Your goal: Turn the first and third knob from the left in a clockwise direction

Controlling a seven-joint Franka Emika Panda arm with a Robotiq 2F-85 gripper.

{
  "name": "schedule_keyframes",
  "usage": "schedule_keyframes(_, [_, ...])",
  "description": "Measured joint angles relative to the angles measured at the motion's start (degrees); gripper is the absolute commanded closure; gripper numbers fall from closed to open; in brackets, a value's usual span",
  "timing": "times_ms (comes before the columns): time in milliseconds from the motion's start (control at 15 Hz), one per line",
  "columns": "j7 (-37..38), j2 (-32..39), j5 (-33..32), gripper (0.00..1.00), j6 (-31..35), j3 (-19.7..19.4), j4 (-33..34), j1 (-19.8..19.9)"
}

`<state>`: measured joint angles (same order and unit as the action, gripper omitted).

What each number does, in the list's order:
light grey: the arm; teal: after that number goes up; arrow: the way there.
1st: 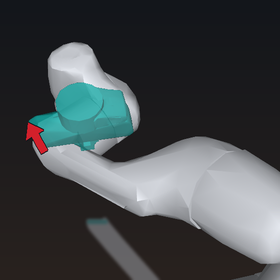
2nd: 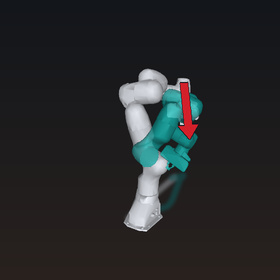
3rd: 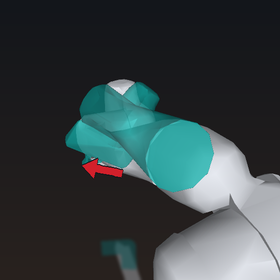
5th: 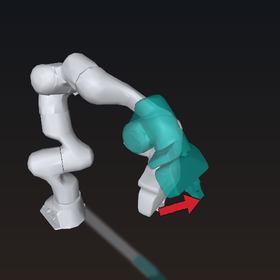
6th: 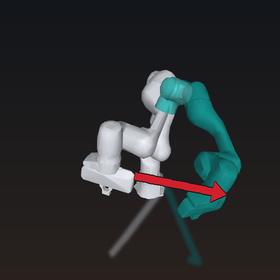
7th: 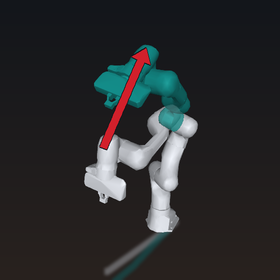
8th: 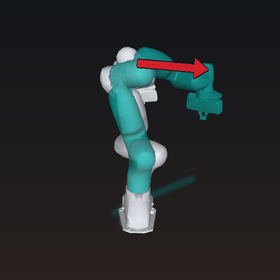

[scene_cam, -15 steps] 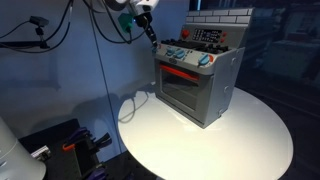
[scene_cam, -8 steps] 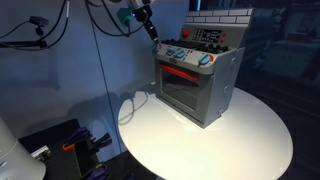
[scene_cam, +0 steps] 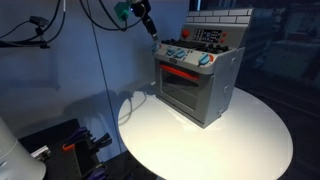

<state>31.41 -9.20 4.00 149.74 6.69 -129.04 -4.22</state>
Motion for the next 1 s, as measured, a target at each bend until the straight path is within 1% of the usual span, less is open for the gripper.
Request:
schedule_keyframes(733, [0.09,0.03,0.0,0.0,0.13,0.0,-0.1,0.06])
schedule_keyframes(1000, [1.01,-0.02,-0.1,0.0,1.19,-0.02,-0.13,1.52])
